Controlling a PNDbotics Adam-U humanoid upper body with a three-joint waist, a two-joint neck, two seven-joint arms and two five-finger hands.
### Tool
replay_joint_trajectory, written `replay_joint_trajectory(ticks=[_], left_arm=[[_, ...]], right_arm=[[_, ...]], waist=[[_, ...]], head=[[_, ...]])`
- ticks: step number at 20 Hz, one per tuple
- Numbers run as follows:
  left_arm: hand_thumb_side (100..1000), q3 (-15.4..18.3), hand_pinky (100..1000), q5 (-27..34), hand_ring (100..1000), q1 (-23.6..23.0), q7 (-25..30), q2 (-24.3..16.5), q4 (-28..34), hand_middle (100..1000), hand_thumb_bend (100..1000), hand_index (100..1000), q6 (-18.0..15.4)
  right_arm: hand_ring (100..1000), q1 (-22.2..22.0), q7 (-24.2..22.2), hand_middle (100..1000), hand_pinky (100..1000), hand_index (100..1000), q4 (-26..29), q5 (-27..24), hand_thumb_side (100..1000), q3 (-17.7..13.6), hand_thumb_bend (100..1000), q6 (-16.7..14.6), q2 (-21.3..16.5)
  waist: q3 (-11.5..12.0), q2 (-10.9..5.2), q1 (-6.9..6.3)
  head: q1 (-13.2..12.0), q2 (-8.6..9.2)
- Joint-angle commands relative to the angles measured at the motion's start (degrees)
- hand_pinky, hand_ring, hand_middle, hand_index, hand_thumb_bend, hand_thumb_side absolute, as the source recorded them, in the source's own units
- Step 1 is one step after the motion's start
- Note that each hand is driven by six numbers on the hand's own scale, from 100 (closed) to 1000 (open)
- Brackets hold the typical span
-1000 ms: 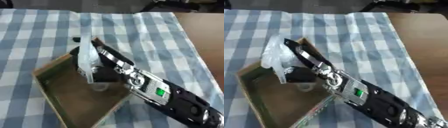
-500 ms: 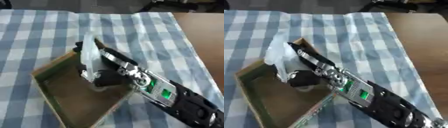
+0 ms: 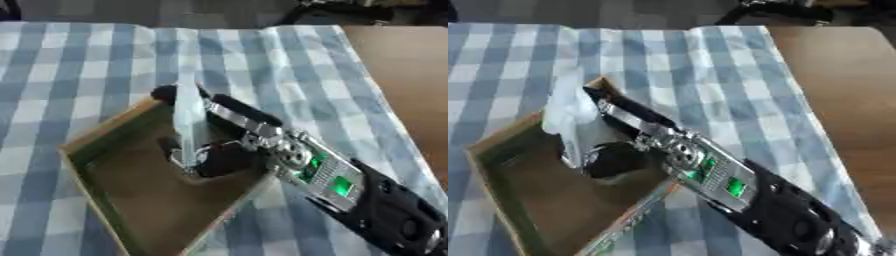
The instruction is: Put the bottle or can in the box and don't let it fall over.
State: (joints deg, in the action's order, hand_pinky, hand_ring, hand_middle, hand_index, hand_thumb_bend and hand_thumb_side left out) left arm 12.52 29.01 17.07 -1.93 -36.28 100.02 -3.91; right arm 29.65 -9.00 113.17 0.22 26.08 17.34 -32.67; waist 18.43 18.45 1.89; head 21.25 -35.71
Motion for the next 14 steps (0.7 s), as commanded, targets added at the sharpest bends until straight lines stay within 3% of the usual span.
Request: replay_joint_trajectory(ticks=[1, 3, 4, 8, 14], left_arm=[[590, 0.82, 985, -0.13, 1000, 0.12, -0.03, -2.56, 1.14, 1000, 100, 593, -0.11], [590, 0.82, 985, -0.13, 1000, 0.11, -0.04, -2.55, 1.14, 1000, 100, 593, -0.10], [591, 0.81, 984, -0.13, 1000, 0.13, -0.03, -2.55, 1.18, 1000, 100, 592, -0.12], [591, 0.61, 984, -0.07, 1000, 0.19, 0.08, -2.39, 1.58, 1000, 100, 592, -0.13], [589, 0.78, 984, -0.16, 1000, -0.20, -0.08, -2.39, 1.69, 1000, 100, 591, -0.10]], right_arm=[[1000, 0.38, -2.24, 1000, 985, 982, 1.42, 1.29, 277, -1.15, 100, 0.15, -1.06], [1000, 0.37, -2.72, 1000, 985, 982, 1.42, 1.54, 277, -1.31, 100, 0.16, -1.02], [1000, 0.22, -2.93, 1000, 1000, 998, 1.25, 1.67, 215, -1.20, 100, 0.27, -1.15], [1000, 0.05, -5.55, 1000, 1000, 1000, -0.78, 3.55, 199, -0.15, 100, 2.59, -1.39], [1000, -0.34, -10.14, 1000, 1000, 1000, -0.32, 5.94, 201, -1.31, 100, 4.26, -1.36]], waist=[[-0.02, -1.52, -0.43], [-0.03, -1.52, -0.43], [-0.02, -1.49, -0.45], [0.06, -1.37, -0.55], [-0.16, -1.40, -0.55]], head=[[-0.18, -0.32], [-0.19, -0.33], [-0.12, -0.28], [0.36, -0.16], [0.21, -0.17]])
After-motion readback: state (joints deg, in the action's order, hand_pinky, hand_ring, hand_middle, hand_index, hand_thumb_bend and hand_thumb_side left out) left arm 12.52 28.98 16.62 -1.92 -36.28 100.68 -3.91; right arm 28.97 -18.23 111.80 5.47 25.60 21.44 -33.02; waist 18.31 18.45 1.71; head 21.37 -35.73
